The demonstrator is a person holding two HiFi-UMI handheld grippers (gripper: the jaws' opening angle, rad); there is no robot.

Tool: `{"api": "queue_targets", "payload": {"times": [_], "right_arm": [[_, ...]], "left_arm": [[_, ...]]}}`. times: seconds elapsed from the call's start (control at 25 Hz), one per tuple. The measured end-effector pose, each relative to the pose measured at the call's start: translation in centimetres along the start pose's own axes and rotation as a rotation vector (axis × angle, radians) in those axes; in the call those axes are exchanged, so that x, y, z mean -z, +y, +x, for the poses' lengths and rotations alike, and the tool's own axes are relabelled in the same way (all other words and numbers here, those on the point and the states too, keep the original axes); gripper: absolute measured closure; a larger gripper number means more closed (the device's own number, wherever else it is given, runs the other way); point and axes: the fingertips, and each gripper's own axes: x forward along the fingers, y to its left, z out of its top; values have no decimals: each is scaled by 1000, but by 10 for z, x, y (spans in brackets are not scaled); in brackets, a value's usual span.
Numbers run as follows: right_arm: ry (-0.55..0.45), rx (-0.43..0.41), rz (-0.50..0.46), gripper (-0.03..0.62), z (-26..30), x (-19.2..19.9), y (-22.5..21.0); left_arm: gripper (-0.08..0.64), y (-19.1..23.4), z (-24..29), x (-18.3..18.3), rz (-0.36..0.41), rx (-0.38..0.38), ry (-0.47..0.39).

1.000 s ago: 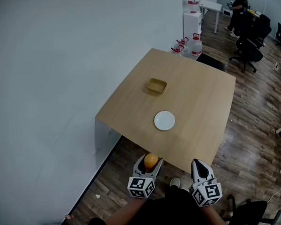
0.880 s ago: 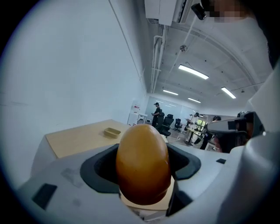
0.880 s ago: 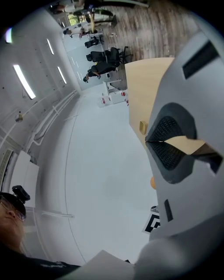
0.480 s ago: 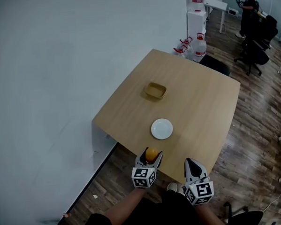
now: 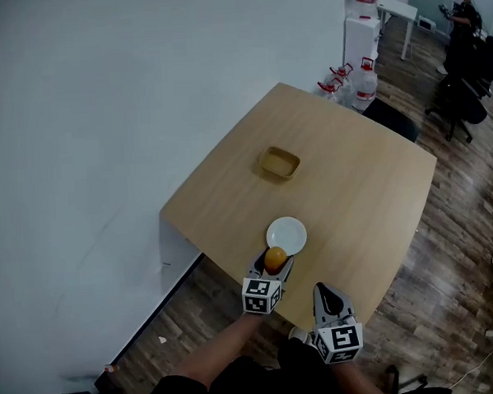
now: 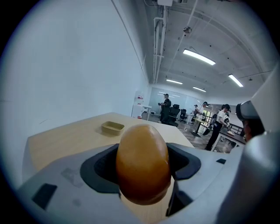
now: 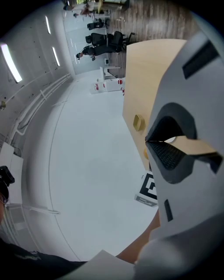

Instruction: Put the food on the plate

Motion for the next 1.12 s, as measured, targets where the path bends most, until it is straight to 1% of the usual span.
{"api": "queue_targets", "payload": {"times": [0.16,0.32,0.44,0.6,0.72,0.84,1.0,1.12], "right_arm": [[15,-7,-8,532,21,5,-9],[67,2,-14,532,34,20,-17],[98,8,-7,532,39,33,-24],[145,3,7,532,41,52,-32],[184,8,14,532,35,73,-35],[212,17,24,532,32,86,-42],[216,23,7,532,30,87,-44],[213,29,1,532,30,85,-48]], "left_arm": [[252,19,30,14,-38,-27,22],[252,54,50,26,-24,-77,42],[250,67,65,34,-10,-92,77],[252,74,96,63,-37,-90,199],[252,73,110,77,-29,-64,249],[251,71,123,81,-19,-53,274],[252,76,130,91,-86,-63,294],[250,80,132,92,-103,-87,279]]}}
